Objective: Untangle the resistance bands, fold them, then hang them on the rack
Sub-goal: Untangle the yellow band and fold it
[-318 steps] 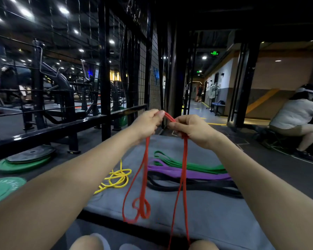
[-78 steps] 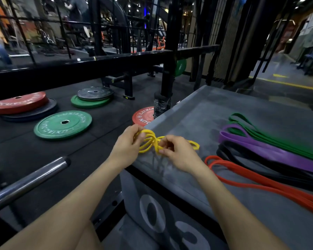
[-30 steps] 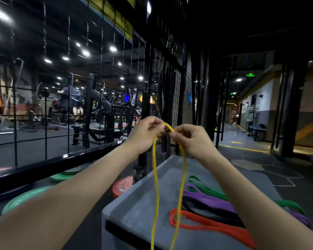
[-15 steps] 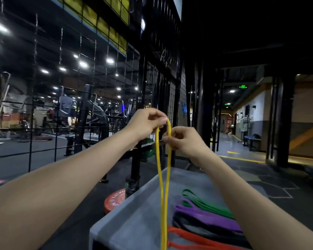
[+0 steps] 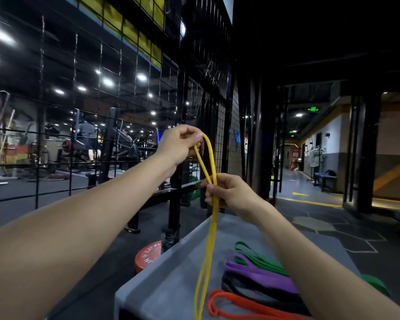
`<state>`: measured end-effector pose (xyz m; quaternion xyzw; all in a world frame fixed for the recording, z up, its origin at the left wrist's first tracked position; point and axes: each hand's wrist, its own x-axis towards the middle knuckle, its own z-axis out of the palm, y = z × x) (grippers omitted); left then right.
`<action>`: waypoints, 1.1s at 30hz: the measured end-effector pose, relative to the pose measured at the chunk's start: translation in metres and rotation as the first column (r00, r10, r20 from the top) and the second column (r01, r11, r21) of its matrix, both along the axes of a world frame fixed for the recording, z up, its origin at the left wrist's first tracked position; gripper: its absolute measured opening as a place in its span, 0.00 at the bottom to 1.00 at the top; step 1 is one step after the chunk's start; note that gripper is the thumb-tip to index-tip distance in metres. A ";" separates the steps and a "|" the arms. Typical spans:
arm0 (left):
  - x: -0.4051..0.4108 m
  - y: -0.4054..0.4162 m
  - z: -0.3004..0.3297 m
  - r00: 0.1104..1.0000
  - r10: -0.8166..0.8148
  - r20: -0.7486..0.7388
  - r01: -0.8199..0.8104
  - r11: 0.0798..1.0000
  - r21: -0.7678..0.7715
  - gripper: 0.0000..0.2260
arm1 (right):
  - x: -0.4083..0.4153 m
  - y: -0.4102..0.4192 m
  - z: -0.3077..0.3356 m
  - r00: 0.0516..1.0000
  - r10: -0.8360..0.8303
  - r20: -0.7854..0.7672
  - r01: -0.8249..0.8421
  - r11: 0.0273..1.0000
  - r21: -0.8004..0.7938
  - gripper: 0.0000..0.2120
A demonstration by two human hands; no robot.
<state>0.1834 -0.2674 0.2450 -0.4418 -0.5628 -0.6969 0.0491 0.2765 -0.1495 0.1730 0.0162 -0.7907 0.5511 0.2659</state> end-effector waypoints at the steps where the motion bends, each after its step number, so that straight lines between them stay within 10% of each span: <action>1: -0.003 -0.003 0.000 0.999 0.015 0.033 -0.015 1.000 0.025 0.08 | 0.001 0.004 -0.004 0.999 -0.012 0.032 0.011 0.999 0.030 0.07; 13: -0.050 -0.027 -0.015 0.921 0.111 0.372 -0.189 0.965 0.181 0.07 | 0.030 0.059 -0.040 0.881 -0.340 0.330 0.210 0.905 0.370 0.07; 20: -0.067 -0.036 -0.036 0.878 0.195 0.436 -0.279 0.950 0.137 0.08 | 0.031 0.068 -0.052 0.878 -0.330 0.347 0.274 0.940 0.201 0.09; 24: -0.083 -0.043 -0.055 0.824 0.429 0.370 -0.404 0.903 -0.146 0.10 | 0.025 0.055 -0.043 0.915 -0.311 0.255 0.293 0.950 0.107 0.10; 28: -0.088 -0.044 -0.087 0.692 0.715 -0.095 -0.599 0.496 -0.629 0.20 | 0.019 0.033 -0.030 0.936 -0.273 0.223 0.227 0.951 0.210 0.13; 33: -0.021 -0.008 -0.114 0.956 0.167 -0.243 -0.256 0.878 -0.406 0.08 | 0.003 0.013 -0.029 0.924 -0.297 0.239 0.176 0.888 0.425 0.11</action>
